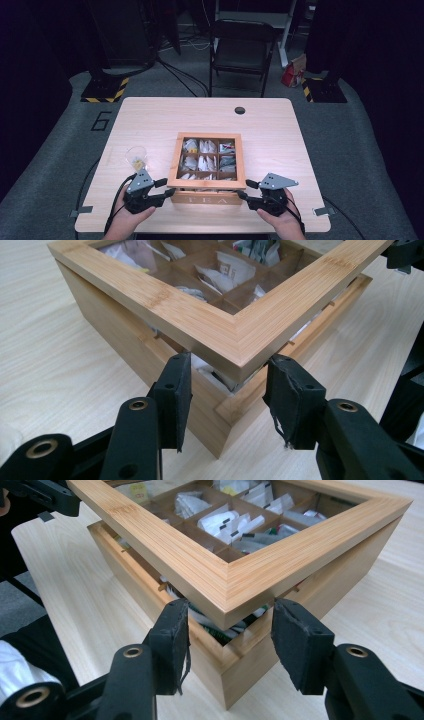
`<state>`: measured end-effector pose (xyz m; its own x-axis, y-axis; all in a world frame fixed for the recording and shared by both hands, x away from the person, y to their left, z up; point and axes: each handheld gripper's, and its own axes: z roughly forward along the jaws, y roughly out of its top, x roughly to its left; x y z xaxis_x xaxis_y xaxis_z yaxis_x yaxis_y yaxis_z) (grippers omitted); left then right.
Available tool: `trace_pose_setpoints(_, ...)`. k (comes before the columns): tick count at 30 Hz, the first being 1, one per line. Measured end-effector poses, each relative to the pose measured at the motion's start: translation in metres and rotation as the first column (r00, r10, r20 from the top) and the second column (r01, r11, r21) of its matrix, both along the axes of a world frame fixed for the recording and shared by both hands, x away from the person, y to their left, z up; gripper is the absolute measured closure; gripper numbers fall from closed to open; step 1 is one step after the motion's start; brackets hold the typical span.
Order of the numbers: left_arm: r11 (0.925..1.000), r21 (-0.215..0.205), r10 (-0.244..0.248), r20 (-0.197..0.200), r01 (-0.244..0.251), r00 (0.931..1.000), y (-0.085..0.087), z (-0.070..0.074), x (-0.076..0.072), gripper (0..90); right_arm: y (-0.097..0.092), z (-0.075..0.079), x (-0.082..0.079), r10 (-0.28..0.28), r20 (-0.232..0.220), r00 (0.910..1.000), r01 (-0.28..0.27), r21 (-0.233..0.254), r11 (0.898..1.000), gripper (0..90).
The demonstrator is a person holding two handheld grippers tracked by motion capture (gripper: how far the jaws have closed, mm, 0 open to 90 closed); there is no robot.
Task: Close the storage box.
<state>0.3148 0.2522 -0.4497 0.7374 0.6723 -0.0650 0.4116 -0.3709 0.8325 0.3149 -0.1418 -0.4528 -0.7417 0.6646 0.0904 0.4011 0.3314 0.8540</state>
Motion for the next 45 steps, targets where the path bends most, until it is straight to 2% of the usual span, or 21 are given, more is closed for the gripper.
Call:
trace_pose_setpoints(3,0.9991,0.040,-0.011,-0.020,0.012,0.9997,-0.002,-0.004,0.000,53.7,-0.003,0.002,-0.002,0.007,-0.004,1.0000,-0.007,0.034,0.999,50.5)
trace_pose_setpoints(9,0.9987,0.050,-0.012,-0.040,0.014,0.9991,-0.003,-0.006,0.000,53.4,-0.001,0.001,-0.002,0.012,-0.005,0.9999,-0.012,0.029,1.000,50.5)
trace_pose_setpoints(10,0.9984,0.053,-0.015,-0.043,0.018,0.9989,-0.003,-0.006,-0.001,53.1,-0.001,0.002,-0.001,0.015,0.006,0.9999,-0.016,0.030,0.999,50.5)
trace_pose_setpoints(11,0.9998,-0.002,-0.018,-0.028,0.018,0.9994,0.001,-0.004,-0.002,54.9,-0.001,0.004,-0.002,0.011,0.006,0.9999,-0.011,0.029,1.000,50.4)
trace_pose_setpoints(12,0.9997,-0.017,-0.017,-0.025,0.016,0.9996,0.003,-0.001,-0.002,55.2,-0.002,0.005,-0.001,0.012,0.013,0.9998,-0.012,0.032,0.999,50.5)
trace_pose_setpoints(22,0.9999,-0.002,-0.017,-0.032,0.017,0.9993,0.003,-0.001,-0.001,53.8,-0.008,0.009,0.002,-0.008,0.025,0.9997,0.007,0.040,0.999,50.5)
trace_pose_setpoints(24,0.9998,-0.010,-0.017,-0.031,0.016,0.9994,0.004,0.000,-0.001,52.6,-0.009,0.008,0.003,-0.007,0.021,0.9998,0.007,0.031,1.000,50.3)
trace_pose_setpoints(25,0.9998,-0.015,-0.013,-0.031,0.012,0.9994,0.004,0.000,0.000,51.7,-0.009,0.009,0.004,-0.025,0.011,0.9996,0.024,0.034,0.999,50.1)
trace_pose_setpoints(28,0.9997,-0.024,-0.005,-0.031,0.005,0.9995,0.007,0.002,0.002,50.6,-0.010,0.010,0.006,-0.028,0.022,0.9994,0.027,0.033,0.999,49.9)
trace_pose_setpoints(37,0.9987,-0.035,0.037,-0.027,-0.038,0.9989,0.015,0.008,0.016,50.2,-0.023,0.010,0.021,-0.093,0.002,0.9956,0.093,0.028,0.995,49.1)
trace_pose_setpoints(42,0.9985,-0.026,0.047,-0.043,-0.048,0.9980,0.018,0.009,0.023,50.0,-0.025,0.010,0.027,-0.107,-0.001,0.9943,0.107,0.022,0.994,48.8)
trace_pose_setpoints(45,0.9972,-0.035,0.064,-0.054,-0.066,0.9965,0.020,0.008,0.030,49.2,-0.027,0.010,0.035,-0.120,-0.006,0.9928,0.120,0.019,0.993,48.6)
